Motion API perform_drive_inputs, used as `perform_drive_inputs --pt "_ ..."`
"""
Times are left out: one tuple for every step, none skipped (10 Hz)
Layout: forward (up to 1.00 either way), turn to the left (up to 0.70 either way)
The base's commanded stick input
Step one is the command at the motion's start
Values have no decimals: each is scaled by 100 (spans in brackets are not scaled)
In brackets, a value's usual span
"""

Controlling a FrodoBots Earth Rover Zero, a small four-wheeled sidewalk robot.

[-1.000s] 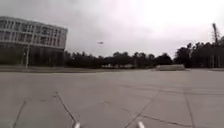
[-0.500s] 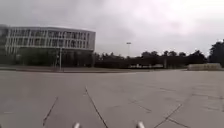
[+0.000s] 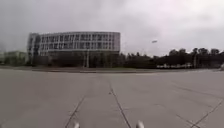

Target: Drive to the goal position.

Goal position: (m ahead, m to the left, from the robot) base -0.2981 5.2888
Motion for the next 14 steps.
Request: perform_drive_inputs --pt "0 84" --pt "0 84" --pt "0 84" --pt "0 84" --pt "0 84" --pt "0 84" --pt "0 84" --pt "0 84" --pt "0 84" --pt "0 84" --pt "0 84" --pt "0 84" --pt "0 84" --pt "0 84"
